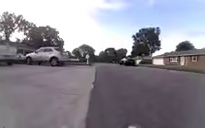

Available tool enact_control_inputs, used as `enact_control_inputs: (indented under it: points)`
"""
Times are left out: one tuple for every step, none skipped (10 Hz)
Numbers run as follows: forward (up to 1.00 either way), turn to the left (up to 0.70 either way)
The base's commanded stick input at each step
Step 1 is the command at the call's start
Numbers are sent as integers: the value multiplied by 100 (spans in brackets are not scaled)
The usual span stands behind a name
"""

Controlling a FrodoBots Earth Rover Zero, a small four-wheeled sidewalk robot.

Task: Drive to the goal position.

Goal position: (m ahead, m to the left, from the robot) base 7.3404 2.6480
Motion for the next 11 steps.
enact_control_inputs:
  points:
    - [98, -4]
    - [98, -1]
    - [98, 0]
    - [98, 0]
    - [98, 0]
    - [98, 0]
    - [98, 14]
    - [98, 31]
    - [98, 30]
    - [98, 11]
    - [98, 2]
